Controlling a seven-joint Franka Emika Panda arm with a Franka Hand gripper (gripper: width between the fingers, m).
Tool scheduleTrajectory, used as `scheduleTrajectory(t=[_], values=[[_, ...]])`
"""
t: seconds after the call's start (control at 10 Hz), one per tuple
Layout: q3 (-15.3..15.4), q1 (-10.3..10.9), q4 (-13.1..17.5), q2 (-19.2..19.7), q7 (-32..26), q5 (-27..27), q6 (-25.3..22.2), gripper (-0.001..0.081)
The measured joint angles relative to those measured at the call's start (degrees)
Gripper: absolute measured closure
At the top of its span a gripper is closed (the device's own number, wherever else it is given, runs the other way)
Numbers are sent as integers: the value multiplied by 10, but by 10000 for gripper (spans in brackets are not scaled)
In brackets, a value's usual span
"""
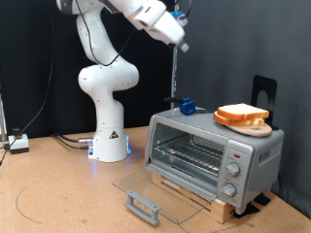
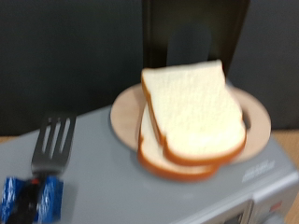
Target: Make a piece of toast with the oven
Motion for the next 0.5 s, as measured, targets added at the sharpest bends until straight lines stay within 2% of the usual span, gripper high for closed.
scheduleTrajectory(t=[0.1, 0.2, 0.4, 0.5], values=[[6, 0, -5, -22, 5, 8, 1, -1], [16, -6, -8, -43, 40, 9, 1, -1], [39, -31, -11, -85, 104, -6, -3, -1], [43, -42, -10, -103, 121, -21, -20, -1]])
